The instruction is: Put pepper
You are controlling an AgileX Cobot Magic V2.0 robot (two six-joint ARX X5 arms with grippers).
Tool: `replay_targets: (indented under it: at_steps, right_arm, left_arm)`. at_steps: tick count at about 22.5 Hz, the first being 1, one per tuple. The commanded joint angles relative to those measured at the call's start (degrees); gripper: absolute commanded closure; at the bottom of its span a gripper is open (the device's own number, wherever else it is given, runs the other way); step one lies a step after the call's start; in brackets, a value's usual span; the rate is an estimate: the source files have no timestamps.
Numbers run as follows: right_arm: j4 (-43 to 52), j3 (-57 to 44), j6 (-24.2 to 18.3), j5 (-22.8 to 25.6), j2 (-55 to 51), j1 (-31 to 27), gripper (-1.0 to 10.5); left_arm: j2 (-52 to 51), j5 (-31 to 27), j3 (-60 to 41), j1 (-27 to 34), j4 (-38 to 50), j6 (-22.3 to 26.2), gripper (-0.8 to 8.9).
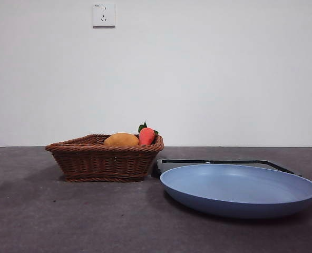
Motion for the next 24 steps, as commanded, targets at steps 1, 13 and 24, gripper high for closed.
replay_targets:
  at_steps: [1, 13, 24]
  right_arm:
    - [-2.0, 5.5, -1.7, -1.6, 4.1, 0.4, 9.4]
    - [-31.3, 31.8, -17.4, -10.0, 25.2, 2.4, 9.4]
    - [-47.9, 40.5, -26.2, -10.4, 32.9, 2.6, 9.3]
  left_arm:
    - [4.4, 2.8, 4.5, 0.2, -1.2, 2.0, 8.07]
    - [24.0, 17.6, 24.0, 0.1, -17.5, 17.0, 8.07]
    - [28.6, 19.9, 31.1, -0.7, -29.0, 23.4, 7.93]
